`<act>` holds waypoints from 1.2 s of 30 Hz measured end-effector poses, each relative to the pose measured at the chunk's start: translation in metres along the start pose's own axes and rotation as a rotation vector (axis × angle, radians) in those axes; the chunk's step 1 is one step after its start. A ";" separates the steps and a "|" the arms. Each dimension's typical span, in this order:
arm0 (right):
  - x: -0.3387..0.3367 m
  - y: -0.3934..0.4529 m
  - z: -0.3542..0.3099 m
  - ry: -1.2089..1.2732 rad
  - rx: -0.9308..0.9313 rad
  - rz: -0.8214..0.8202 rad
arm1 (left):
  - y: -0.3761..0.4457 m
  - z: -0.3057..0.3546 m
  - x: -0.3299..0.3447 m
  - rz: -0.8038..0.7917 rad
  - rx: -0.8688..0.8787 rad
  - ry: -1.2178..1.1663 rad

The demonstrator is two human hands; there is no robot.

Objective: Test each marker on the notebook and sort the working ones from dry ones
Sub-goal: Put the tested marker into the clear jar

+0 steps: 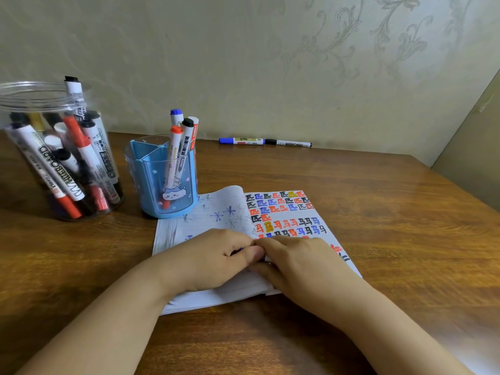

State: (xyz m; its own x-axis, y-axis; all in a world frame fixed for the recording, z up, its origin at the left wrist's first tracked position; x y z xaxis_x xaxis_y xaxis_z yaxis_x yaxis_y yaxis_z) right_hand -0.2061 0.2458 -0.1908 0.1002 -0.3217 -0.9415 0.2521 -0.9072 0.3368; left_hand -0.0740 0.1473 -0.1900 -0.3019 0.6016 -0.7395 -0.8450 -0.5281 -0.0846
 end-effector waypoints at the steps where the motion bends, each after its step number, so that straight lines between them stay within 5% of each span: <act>1: -0.003 -0.001 0.001 0.036 0.024 -0.015 | 0.000 0.000 -0.001 0.011 -0.014 -0.013; 5: -0.009 -0.006 0.004 -0.096 0.034 0.123 | -0.001 0.003 -0.005 0.118 -0.007 -0.016; 11: -0.001 -0.008 0.011 -0.124 0.066 0.157 | -0.002 0.008 0.001 0.144 0.012 0.138; 18: 0.014 -0.003 0.003 -0.146 -0.050 0.134 | 0.002 0.002 0.003 0.162 0.042 0.059; 36: 0.012 -0.005 -0.002 -0.091 -0.117 0.126 | 0.002 -0.007 0.002 -0.037 0.078 -0.068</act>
State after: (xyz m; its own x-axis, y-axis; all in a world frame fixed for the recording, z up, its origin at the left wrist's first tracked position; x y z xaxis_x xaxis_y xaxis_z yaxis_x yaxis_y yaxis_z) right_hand -0.2044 0.2473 -0.2040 0.0518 -0.4588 -0.8871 0.3535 -0.8223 0.4459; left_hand -0.0731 0.1440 -0.1964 -0.2974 0.6606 -0.6894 -0.8870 -0.4584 -0.0566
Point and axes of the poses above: each hand's wrist, its own y-axis towards the middle knuckle, its own x-axis out of the palm, z = x × y, the point moved 1 cm from there along y, towards the middle knuckle, and after that the axes turned 7 degrees about -x, right-handed, at the moved point
